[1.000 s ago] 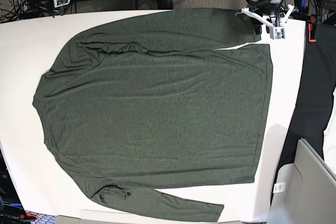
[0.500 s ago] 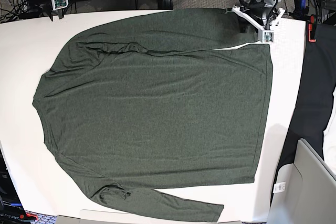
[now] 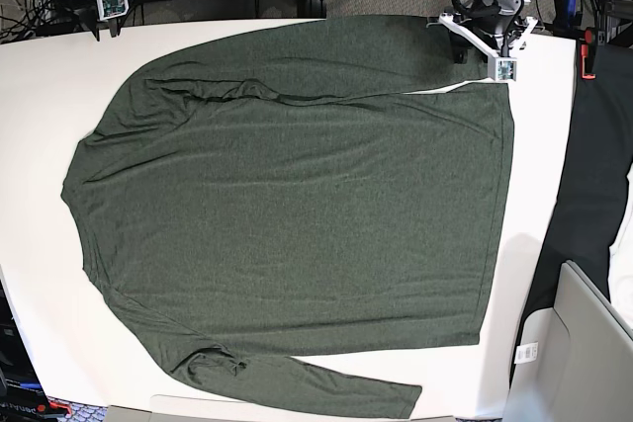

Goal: Fold the T-shirt properly
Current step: 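Lower the left gripper onto the shirt's shoulder corner near its sleeve, then close the left gripper on the shoulder edge of the shirt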

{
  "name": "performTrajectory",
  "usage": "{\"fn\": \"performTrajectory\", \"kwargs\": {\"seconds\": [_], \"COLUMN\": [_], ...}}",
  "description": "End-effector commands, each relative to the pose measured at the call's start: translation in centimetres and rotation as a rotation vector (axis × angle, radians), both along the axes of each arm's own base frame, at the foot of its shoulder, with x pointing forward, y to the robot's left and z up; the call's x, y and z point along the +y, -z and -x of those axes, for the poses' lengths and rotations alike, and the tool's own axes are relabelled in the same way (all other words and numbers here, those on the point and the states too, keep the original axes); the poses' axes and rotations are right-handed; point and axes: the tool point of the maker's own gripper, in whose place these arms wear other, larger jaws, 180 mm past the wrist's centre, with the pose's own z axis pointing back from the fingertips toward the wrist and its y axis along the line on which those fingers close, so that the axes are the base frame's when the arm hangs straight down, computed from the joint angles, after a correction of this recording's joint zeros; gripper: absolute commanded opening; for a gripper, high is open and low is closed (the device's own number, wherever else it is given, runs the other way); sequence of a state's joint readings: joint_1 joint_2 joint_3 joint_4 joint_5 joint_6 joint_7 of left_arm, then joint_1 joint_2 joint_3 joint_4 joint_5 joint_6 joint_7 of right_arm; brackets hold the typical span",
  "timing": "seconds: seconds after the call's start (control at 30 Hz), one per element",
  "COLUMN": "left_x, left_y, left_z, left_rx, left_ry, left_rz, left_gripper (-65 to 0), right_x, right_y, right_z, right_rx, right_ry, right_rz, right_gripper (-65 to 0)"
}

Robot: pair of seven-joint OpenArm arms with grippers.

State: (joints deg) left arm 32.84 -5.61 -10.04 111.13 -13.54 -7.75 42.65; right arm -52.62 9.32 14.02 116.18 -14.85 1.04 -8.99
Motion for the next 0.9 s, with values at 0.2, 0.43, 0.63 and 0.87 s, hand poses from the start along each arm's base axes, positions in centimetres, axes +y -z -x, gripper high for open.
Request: {"fn": "performTrajectory", "kwargs": {"seconds": [0.2, 0.43, 0.63, 0.87], "left_x": [4.5, 4.6, 1.6, -0.7], "left_y": [-1.5, -0.7, 0.7, 1.1], "left_z": [0.3, 0.9, 1.0, 0.9], "left_rx": [-0.028, -0.003, 0.029, 0.038], "left_ry": [-0.094, -0.103, -0.041, 0.011], "left_rz": [-0.08, -0.072, -0.016, 0.018], "left_gripper": [-37.1, -37.1, -37.0, -37.1], "right_x": [-0.1, -0.1, -0.1, -0.1], "right_y": [-1.0, -1.2, -1.2, -1.2], "right_z": [-0.3, -0.7, -0.7, -0.7], "right_rx": [-0.035, -0.047, -0.047, -0.047], "right_ry": [-0.009, -0.009, -0.009, -0.009], "right_rz": [0.012, 0.012, 0.012, 0.012], "right_gripper": [-49.4, -49.4, -49.4, -49.4]}}
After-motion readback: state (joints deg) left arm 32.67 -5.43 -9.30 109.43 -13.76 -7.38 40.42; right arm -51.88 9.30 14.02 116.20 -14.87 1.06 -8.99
